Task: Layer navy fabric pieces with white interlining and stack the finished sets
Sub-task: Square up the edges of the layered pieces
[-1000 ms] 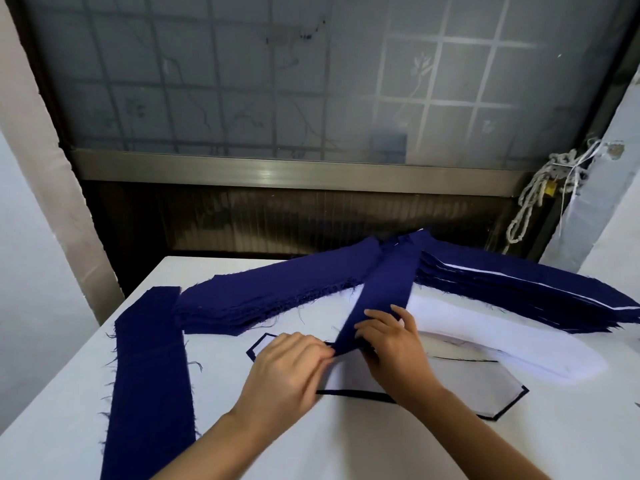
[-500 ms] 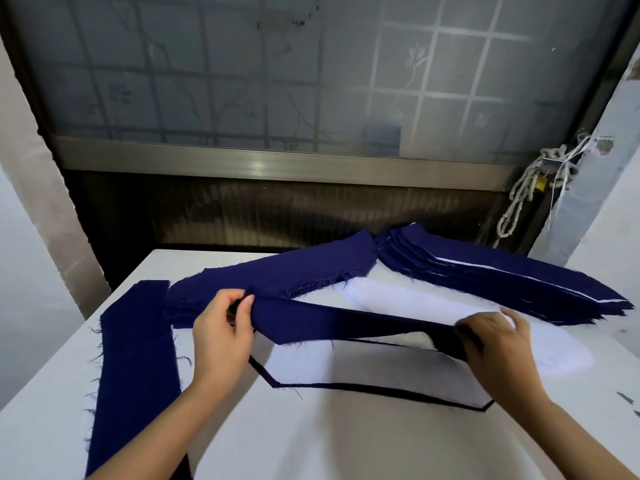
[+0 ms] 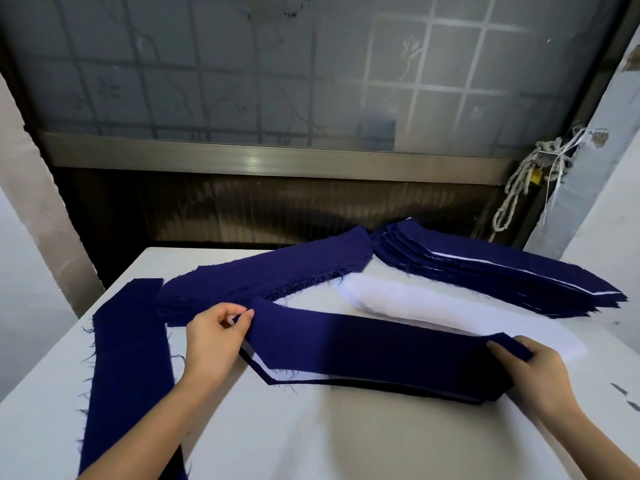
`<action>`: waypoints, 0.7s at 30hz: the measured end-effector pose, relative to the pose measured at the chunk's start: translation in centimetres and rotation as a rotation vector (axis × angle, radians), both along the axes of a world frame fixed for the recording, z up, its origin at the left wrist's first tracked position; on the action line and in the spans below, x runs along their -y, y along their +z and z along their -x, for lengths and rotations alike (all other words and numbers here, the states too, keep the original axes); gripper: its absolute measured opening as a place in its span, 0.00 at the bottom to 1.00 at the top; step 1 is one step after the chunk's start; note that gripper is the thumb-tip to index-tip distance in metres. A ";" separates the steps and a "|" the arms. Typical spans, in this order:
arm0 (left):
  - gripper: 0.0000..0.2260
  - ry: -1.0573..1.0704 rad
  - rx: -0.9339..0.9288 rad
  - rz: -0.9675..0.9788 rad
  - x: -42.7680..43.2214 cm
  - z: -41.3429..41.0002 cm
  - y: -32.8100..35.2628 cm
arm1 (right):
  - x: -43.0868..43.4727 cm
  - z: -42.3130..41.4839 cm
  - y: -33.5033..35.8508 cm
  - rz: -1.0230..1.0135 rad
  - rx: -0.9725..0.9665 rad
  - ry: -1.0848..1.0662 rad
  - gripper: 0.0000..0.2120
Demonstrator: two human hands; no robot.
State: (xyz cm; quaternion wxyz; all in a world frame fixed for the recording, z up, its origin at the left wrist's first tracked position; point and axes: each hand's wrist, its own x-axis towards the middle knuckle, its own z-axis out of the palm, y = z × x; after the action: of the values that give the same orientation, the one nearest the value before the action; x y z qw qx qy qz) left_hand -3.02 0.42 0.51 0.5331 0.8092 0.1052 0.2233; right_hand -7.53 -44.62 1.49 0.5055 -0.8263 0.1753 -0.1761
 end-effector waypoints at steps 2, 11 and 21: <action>0.06 -0.027 -0.061 -0.062 -0.1 -0.1 -0.4 | 0.0 -0.1 -0.8 0.166 -0.016 -0.026 0.16; 0.07 -0.007 -0.101 -0.411 0.1 0.6 -1.1 | -0.9 -0.1 -1.8 0.581 -0.010 -0.081 0.18; 0.03 0.003 -0.060 -0.679 0.5 0.9 -1.6 | -1.4 0.3 -2.1 0.727 -0.024 -0.128 0.12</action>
State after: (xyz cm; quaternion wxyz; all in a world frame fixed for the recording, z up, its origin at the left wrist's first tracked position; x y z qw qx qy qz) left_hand -3.89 -0.05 -1.08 0.2295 0.9466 0.0417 0.2224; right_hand -7.87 -43.24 -0.58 0.1647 -0.9412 0.1587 -0.2485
